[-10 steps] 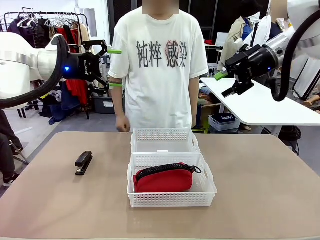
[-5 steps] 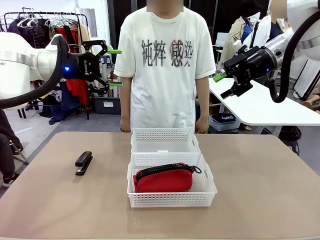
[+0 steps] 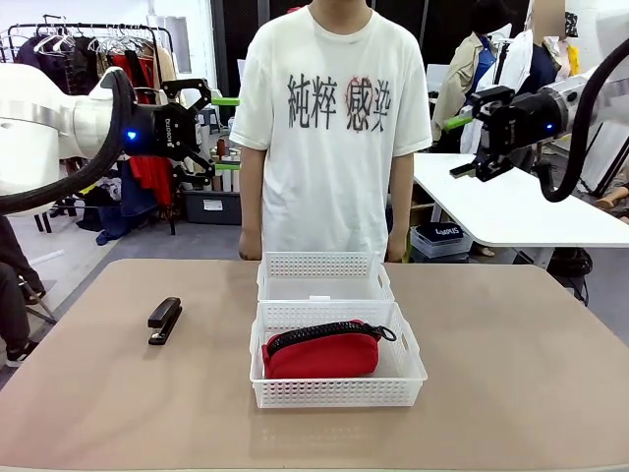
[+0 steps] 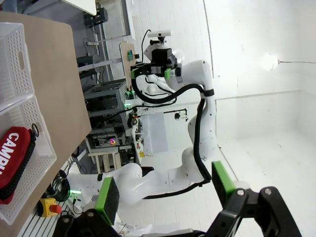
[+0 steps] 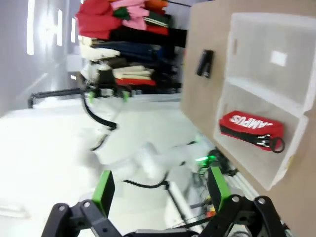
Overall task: Distribute items into two baskets.
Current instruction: Pick up the Stapler that the person points to.
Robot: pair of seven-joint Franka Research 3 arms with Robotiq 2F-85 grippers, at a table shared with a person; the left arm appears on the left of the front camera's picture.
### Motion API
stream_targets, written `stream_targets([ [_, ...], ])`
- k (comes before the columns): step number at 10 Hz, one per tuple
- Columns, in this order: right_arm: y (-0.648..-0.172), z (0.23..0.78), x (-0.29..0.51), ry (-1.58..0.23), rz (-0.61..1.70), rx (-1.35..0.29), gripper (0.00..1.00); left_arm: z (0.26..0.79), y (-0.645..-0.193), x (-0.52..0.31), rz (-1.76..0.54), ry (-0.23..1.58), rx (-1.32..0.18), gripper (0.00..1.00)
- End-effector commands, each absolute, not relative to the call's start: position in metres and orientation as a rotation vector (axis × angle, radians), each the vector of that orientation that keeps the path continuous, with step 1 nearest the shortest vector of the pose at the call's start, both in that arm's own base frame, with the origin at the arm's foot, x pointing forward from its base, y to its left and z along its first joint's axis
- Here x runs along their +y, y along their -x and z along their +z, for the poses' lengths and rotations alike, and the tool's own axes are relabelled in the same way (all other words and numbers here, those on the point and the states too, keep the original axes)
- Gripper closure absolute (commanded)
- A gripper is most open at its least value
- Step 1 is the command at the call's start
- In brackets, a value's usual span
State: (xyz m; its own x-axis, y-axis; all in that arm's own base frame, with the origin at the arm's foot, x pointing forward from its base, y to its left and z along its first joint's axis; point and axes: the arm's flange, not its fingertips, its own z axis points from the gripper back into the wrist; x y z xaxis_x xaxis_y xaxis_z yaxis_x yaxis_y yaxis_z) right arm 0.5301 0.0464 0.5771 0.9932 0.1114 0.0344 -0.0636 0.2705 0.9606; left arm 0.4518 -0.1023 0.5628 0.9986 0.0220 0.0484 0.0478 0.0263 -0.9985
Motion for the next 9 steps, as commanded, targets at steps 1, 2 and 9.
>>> stream_targets([
  [1, -0.550, 0.593, 0.034, -1.441, 0.005, 0.090, 0.00, 0.565, -0.452, -0.103, -0.022, 1.546, -0.058, 0.00],
  [2, -0.551, 0.593, 0.029, -1.463, 0.001, 0.061, 0.00, 0.565, -0.452, -0.103, -0.022, 1.546, -0.058, 0.00],
  [9, -0.548, 0.597, 0.017, -1.467, 0.021, 0.022, 0.00, 0.565, -0.452, -0.103, -0.022, 1.546, -0.058, 0.00],
])
